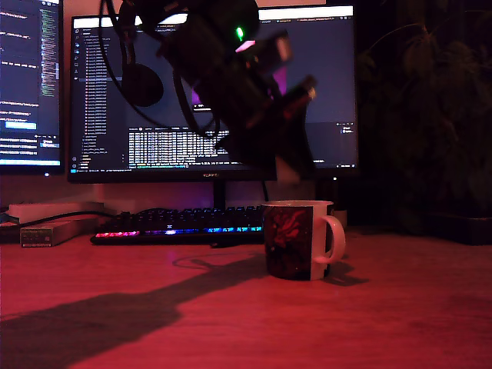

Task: Pick up the coffee capsules from the table one by one and drop them inside the nearest coffee cup

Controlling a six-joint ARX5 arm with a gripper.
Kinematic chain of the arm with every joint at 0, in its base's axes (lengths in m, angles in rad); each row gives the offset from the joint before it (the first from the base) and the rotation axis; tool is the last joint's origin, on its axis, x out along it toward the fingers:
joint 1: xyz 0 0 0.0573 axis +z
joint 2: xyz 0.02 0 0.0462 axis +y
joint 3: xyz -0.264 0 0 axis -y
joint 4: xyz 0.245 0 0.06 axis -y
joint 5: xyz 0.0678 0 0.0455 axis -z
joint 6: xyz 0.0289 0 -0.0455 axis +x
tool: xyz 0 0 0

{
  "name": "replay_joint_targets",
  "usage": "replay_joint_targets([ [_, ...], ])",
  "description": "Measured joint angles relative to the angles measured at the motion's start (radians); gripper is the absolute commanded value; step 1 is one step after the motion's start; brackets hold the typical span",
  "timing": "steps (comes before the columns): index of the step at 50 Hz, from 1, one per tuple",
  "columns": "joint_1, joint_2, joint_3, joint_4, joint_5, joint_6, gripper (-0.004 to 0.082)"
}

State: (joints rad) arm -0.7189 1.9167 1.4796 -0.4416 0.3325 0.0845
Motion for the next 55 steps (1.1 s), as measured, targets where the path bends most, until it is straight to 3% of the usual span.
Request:
replay_joint_targets([
  [45, -0.001, 0.004, 0.0, -0.007, -0.001, 0.013, 0.024],
  [49, -0.001, 0.004, 0.0, -0.007, -0.002, 0.013, 0.0345],
  [55, -0.001, 0.004, 0.0, -0.006, -0.027, 0.013, 0.0641],
])
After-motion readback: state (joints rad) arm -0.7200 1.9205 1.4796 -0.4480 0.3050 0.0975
